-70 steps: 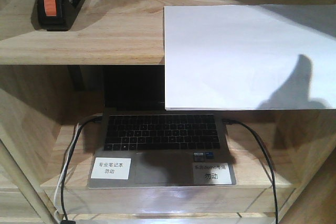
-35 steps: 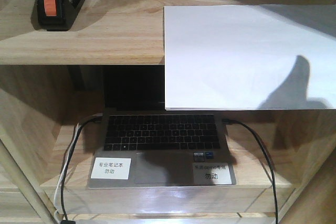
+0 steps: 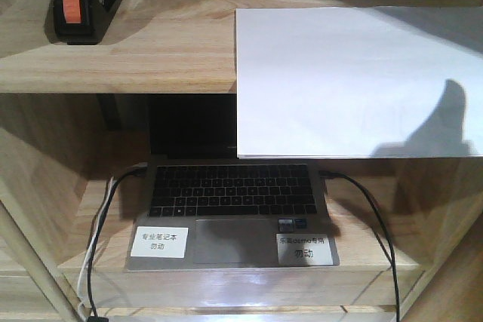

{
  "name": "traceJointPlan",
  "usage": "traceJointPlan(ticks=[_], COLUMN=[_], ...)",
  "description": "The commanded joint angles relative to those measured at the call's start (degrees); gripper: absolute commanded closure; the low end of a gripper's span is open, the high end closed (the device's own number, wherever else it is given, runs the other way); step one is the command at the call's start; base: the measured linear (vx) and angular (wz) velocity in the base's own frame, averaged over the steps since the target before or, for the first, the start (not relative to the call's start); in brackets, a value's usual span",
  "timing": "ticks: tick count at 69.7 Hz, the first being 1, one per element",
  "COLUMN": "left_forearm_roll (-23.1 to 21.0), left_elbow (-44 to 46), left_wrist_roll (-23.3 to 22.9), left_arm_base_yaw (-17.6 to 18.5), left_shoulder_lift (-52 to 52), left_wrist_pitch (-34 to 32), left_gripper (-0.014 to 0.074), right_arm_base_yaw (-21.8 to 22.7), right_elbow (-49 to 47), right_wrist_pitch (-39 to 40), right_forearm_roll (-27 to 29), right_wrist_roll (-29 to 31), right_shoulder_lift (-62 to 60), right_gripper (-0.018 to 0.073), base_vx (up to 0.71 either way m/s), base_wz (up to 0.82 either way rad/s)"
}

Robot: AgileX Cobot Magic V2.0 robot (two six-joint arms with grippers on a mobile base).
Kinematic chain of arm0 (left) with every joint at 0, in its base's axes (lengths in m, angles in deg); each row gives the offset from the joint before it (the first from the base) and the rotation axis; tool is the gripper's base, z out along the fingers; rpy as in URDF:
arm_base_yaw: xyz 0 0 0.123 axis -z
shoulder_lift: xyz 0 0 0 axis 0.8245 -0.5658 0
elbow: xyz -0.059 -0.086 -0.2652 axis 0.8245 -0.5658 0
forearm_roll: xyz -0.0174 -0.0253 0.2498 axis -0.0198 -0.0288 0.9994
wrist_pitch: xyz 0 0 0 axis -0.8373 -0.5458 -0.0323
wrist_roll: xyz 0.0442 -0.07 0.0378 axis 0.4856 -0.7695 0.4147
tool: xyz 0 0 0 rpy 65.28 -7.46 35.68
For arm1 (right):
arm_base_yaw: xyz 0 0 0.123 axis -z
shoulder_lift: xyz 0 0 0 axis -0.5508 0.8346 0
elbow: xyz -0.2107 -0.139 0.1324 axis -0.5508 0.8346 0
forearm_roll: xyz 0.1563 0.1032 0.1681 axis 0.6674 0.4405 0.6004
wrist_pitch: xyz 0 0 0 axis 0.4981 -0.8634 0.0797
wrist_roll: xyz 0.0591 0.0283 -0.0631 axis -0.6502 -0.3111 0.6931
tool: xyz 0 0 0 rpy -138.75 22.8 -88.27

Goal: Grab stapler and paper to desk for stapling
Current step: 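Move the left gripper over the black stapler and lower onto it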

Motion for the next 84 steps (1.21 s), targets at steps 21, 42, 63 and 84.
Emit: traceJointPlan(ticks=[21,42,63,84], left_forearm_roll=[-0.73,14.83,33.57,35.89], left_elbow=[1.56,12.24,30.41,44.27], left_wrist_roll=[-0.70,-24.25,-38.37,-39.21], left_arm_base_yaw=[5.09,5.09,5.09,4.97], left_shoulder_lift=[-3.89,-16.63,-30.76,-42.51], left_wrist_pitch=[-7.44,-3.31,9.85,20.51], left_gripper=[-0.0062,-0.0048,-0.0033,-0.0031], right_arm_base_yaw=[0.31,0.31,0.31,0.31], right_elbow=[-1.34,-1.34,-1.34,-1.34], right_wrist_pitch=[4.12,4.12,4.12,4.12], right_forearm_roll=[0.16,0.16,0.16,0.16], right_wrist_roll=[0.23,0.23,0.36,0.36], right_shoulder_lift=[0.53,0.53,0.53,0.53], right_gripper=[0.0218,0.0247,0.0253,0.0253], base_vx=[0.00,0.00,0.00,0.00], base_wz=[0.00,0.00,0.00,0.00])
